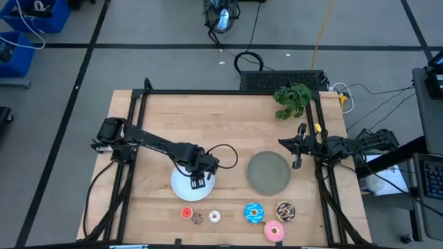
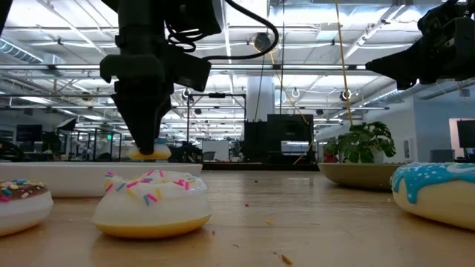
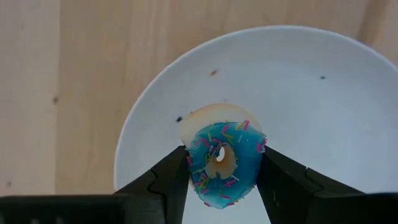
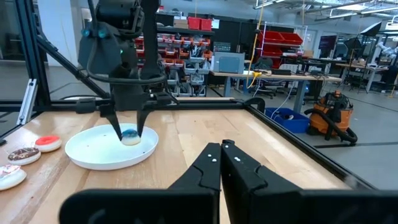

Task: Pick & Place donuts
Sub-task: Put the small blue donut on the white plate, then put the small orange donut on the white plate

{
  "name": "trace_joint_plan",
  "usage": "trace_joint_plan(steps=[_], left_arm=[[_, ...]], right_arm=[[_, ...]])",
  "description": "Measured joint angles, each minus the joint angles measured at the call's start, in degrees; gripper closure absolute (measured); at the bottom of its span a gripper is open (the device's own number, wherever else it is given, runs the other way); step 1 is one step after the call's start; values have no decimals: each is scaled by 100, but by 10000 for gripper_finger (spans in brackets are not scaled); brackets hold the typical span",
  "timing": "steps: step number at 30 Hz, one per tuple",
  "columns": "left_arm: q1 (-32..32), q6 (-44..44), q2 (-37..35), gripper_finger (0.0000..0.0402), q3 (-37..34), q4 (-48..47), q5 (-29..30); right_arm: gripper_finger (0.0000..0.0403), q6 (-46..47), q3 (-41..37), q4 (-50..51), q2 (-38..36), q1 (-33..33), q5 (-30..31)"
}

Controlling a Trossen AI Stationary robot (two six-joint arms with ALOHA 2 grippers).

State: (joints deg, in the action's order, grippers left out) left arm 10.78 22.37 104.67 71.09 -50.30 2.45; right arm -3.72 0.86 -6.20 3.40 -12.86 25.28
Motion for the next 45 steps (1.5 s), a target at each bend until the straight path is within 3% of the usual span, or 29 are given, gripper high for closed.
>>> trace_joint_plan(steps=[17, 28, 37, 45], left_arm=[[62, -293, 111, 221, -306, 139, 99], [73, -277, 113, 93, -394, 138, 103], [97, -433, 112, 28, 79, -413, 104], [195, 92, 111, 44, 1336, -1904, 255]], right_arm=[[403, 2, 0, -2, 0, 1, -2], [403, 2, -1, -2, 0, 1, -2], [403, 2, -1, -2, 0, 1, -3], [403, 2, 0, -2, 0, 0, -4]])
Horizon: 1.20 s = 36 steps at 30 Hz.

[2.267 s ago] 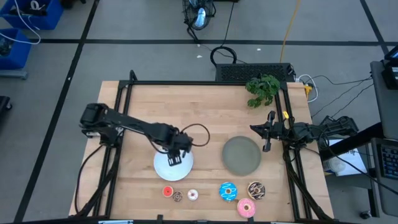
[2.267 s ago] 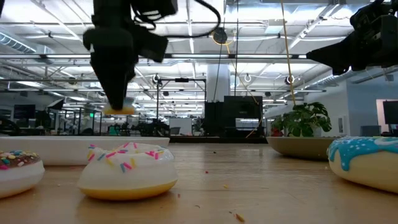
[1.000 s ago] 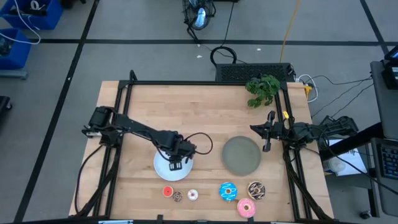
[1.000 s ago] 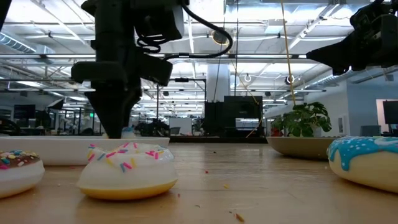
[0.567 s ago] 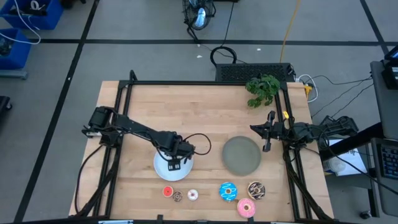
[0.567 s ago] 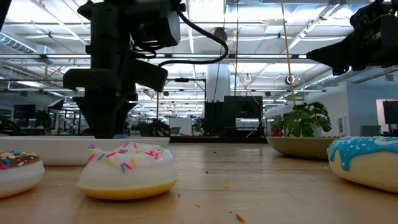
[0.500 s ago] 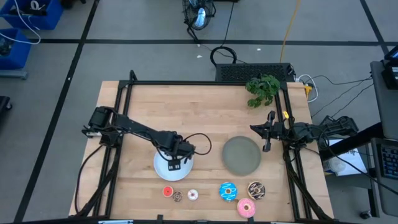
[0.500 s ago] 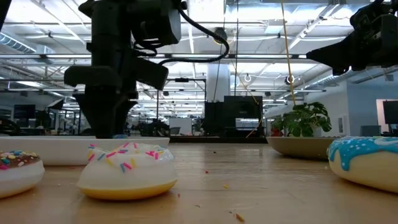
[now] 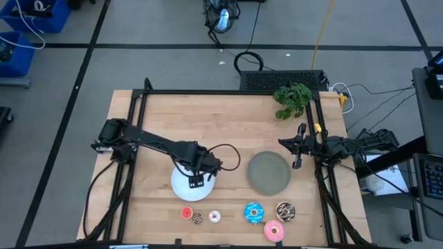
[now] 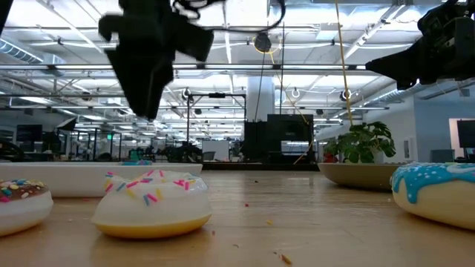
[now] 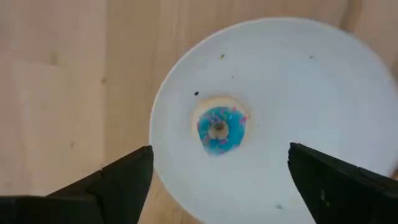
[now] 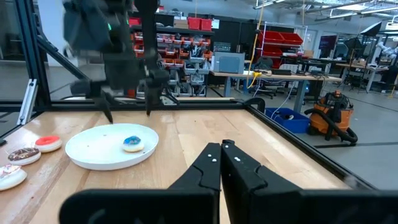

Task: Pick & Place donuts
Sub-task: Put the small orange donut on the white plate

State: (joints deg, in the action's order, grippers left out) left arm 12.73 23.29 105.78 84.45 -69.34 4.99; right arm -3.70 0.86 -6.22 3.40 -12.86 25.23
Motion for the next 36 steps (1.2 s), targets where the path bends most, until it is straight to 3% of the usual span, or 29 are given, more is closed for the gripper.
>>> trace_joint_plan(steps=[9, 21, 36], left_arm=[[745, 98, -4, 142, 1152, -623, 154], [1615, 441, -9, 386, 1358, -698, 101], [1994, 253, -9, 397, 1358, -173, 245]], right_arm=[[403, 0, -2, 0, 0, 2, 0], [403, 1, -2, 2, 0, 0, 4], [403, 0, -1, 2, 0, 1, 11]])
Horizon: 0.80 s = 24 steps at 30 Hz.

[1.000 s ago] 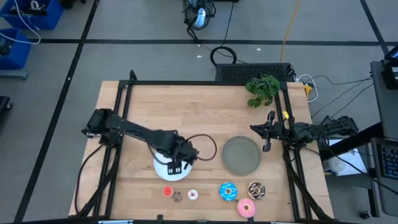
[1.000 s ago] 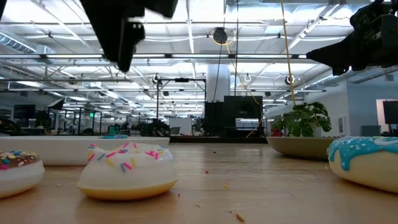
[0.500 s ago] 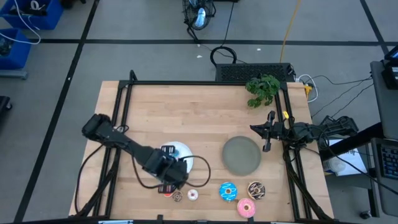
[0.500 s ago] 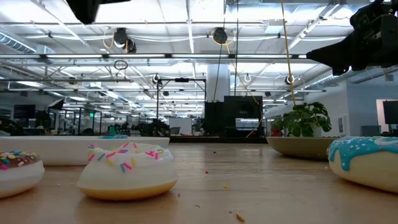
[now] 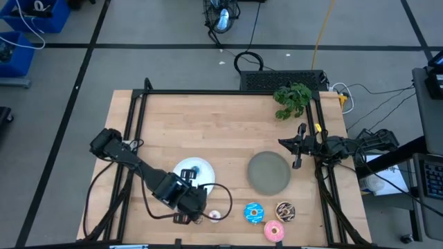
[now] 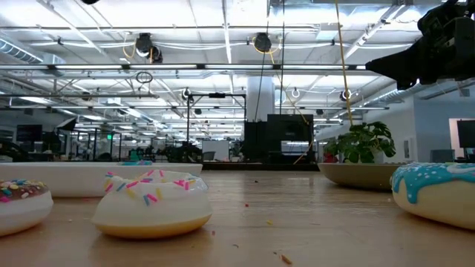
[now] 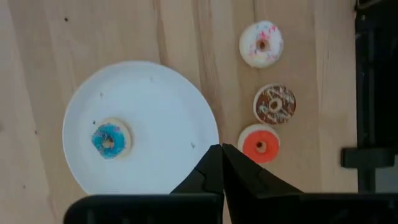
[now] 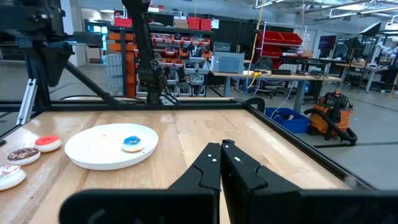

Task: Pick & Place donuts
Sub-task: Put the small orange donut on the white plate

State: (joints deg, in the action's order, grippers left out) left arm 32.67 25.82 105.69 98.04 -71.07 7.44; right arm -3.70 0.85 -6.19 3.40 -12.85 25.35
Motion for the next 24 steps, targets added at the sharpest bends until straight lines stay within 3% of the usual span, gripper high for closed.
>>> trace_joint_plan(steps=[8, 15, 24], left_arm=[[186, -655, 2, 388, 0, 773, 255], [329, -1334, 2, 393, -99, 733, 135], [336, -1185, 13, 308, -683, 1175, 158]], right_arm=[[403, 0, 0, 29, 0, 0, 6], [403, 1, 0, 39, 2, -1, 7], [403, 0, 0, 43, 2, 0, 8]])
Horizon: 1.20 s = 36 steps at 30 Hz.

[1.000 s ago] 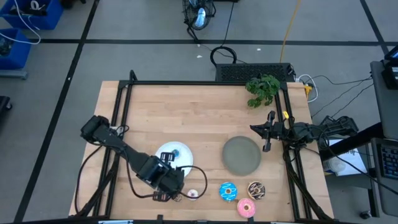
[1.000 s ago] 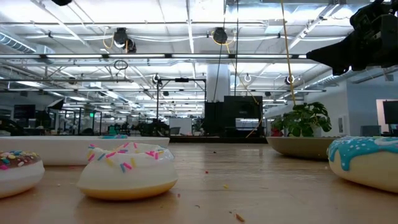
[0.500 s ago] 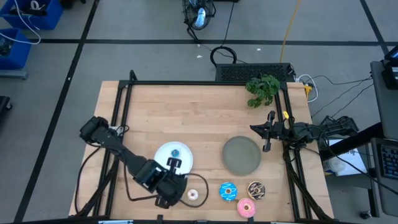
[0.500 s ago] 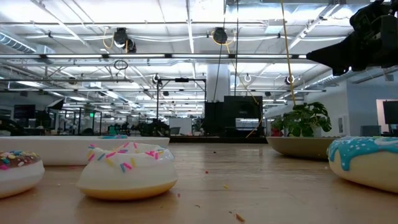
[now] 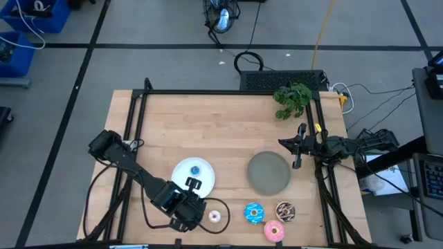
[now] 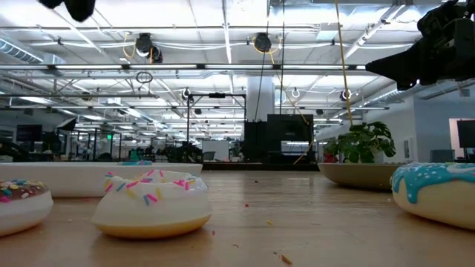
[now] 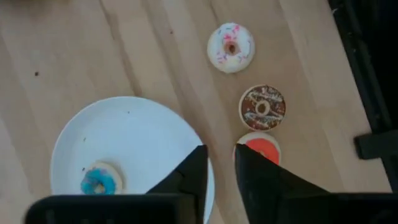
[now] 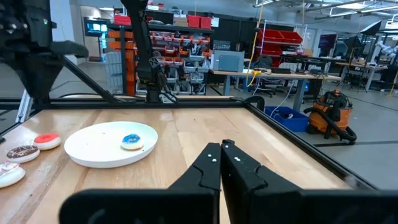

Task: Pick & Place donuts
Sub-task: Put the small orange donut on the white plate

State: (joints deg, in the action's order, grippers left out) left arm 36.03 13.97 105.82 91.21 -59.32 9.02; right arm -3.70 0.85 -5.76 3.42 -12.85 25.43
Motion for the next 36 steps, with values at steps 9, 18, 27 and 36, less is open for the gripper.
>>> trace_joint_plan(steps=[9, 18, 27, 36], left_arm=[[-31, -57, 0, 203, -219, 1051, 9], [-268, 55, 8, 177, -217, 1083, -22], [-264, 2, 383, 176, -210, 1329, -368], [117, 574, 374, 176, -211, 409, -160]], right_arm=[[403, 0, 2, 0, -2, -1, 0], [403, 1, 1, 0, -1, -1, 0], [403, 0, 0, 5, 10, 1, 0], [403, 2, 1, 4, 25, 1, -2]])
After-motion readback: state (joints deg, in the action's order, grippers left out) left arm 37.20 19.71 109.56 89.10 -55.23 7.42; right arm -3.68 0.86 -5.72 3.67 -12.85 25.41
